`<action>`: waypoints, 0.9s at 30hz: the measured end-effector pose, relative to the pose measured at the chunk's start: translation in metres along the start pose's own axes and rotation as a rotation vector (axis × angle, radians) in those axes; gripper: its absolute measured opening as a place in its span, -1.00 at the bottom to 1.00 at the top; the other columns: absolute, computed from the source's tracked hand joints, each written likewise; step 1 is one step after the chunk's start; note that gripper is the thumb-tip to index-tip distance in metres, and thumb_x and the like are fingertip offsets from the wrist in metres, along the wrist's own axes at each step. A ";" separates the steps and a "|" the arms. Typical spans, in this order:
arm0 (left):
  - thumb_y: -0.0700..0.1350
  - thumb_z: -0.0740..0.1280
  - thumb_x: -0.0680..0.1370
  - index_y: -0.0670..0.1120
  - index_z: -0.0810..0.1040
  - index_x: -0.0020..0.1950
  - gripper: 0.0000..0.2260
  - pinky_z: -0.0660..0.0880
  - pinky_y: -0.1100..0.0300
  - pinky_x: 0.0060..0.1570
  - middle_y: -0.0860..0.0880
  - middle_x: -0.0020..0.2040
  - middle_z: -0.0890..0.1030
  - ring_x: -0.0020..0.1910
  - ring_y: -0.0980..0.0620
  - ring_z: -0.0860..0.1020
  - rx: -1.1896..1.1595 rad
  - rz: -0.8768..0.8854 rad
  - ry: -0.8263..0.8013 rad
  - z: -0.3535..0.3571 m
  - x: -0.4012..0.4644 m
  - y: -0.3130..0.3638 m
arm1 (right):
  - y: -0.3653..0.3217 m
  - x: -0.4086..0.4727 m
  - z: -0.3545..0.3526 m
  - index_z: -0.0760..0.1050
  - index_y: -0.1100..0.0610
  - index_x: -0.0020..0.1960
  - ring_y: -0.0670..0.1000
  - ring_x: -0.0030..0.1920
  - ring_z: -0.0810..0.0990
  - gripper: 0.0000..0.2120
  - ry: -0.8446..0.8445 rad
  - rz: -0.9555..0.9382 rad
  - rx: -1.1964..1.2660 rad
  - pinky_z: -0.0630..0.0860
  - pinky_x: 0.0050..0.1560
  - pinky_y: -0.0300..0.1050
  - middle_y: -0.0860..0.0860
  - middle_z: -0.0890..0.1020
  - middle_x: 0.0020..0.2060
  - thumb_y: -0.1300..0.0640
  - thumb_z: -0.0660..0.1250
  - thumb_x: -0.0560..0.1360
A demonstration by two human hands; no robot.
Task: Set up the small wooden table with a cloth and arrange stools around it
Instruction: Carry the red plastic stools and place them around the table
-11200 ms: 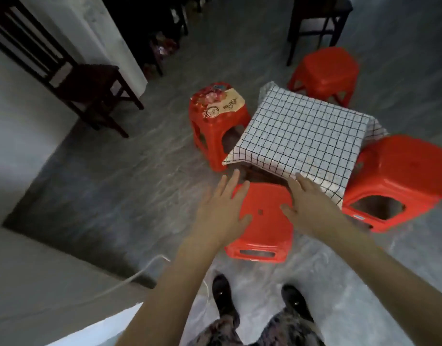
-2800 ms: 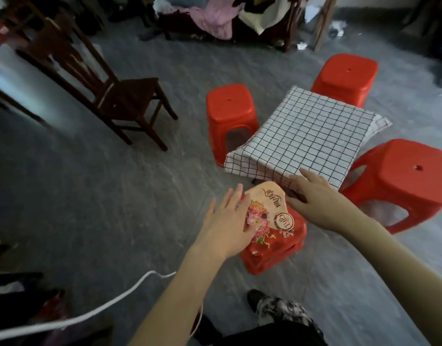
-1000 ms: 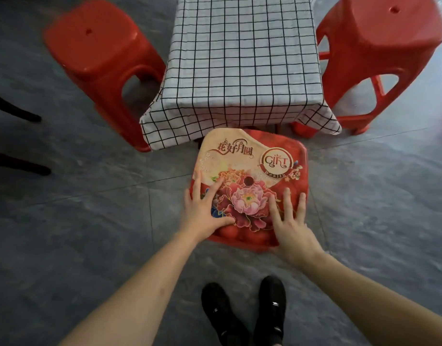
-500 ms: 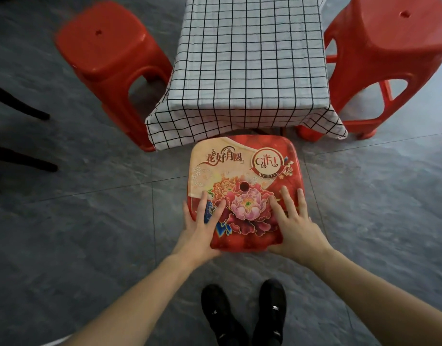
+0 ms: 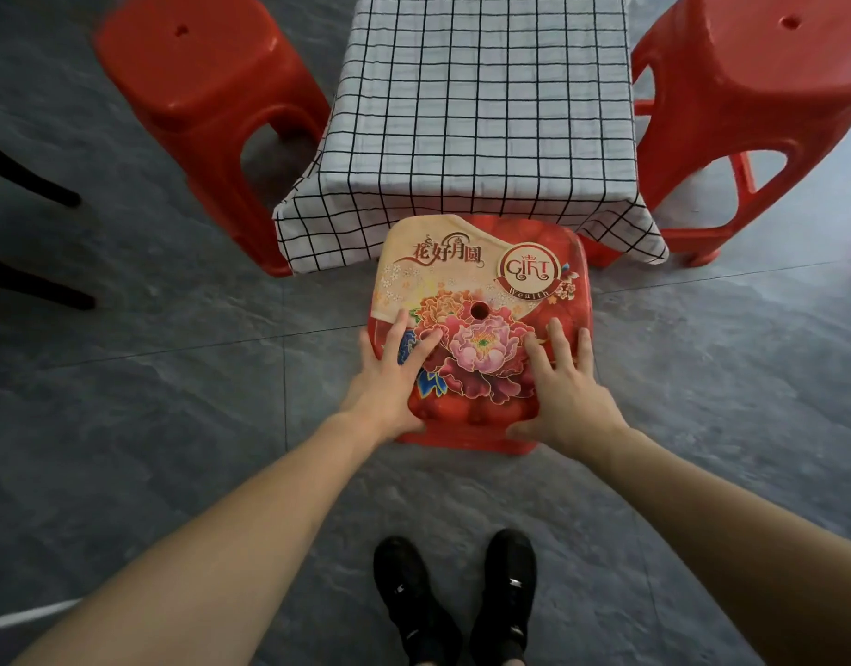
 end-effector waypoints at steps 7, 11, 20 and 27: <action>0.24 0.53 0.29 0.31 -0.19 0.53 0.07 0.52 -0.16 0.19 0.10 0.52 -0.40 0.52 -0.28 -0.15 0.027 0.031 0.048 0.010 -0.018 0.002 | 0.005 -0.017 0.009 -0.20 0.00 0.56 0.26 0.51 -0.34 0.19 -0.012 -0.003 -0.009 0.41 0.28 0.34 0.05 -0.26 0.55 -0.23 0.54 0.26; 0.25 0.51 0.33 0.30 -0.20 0.54 0.04 0.48 -0.18 0.23 0.09 0.52 -0.41 0.51 -0.28 -0.20 0.021 0.024 0.034 0.018 -0.027 0.006 | 0.006 -0.024 0.015 -0.19 0.00 0.55 0.26 0.51 -0.35 0.18 -0.031 0.002 -0.003 0.38 0.30 0.35 0.05 -0.26 0.55 -0.24 0.54 0.25; 0.27 0.47 0.37 0.32 -0.26 0.52 0.02 0.46 -0.19 0.24 0.13 0.50 -0.47 0.52 -0.27 -0.27 0.012 0.010 -0.046 0.015 -0.030 0.007 | 0.002 -0.018 0.012 -0.13 0.02 0.54 0.33 0.49 -0.36 0.07 -0.125 0.026 0.048 0.17 0.38 0.44 0.08 -0.24 0.54 0.03 0.57 0.33; 0.10 0.32 0.50 0.11 0.37 0.43 -0.50 0.31 -0.13 0.34 0.01 0.52 0.17 0.41 -0.20 0.26 0.206 -0.003 -0.133 -0.053 -0.032 0.026 | 0.005 -0.034 -0.036 0.13 0.15 0.51 0.23 0.45 0.20 -0.31 -0.210 -0.044 -0.049 0.37 0.36 0.15 0.13 0.18 0.47 0.21 0.37 0.46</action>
Point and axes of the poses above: each hand's wrist, its own x-axis towards the middle knuckle, its own z-axis out of the palm, y = z × x, the point moved 4 cm from there along x, towards the middle knuckle
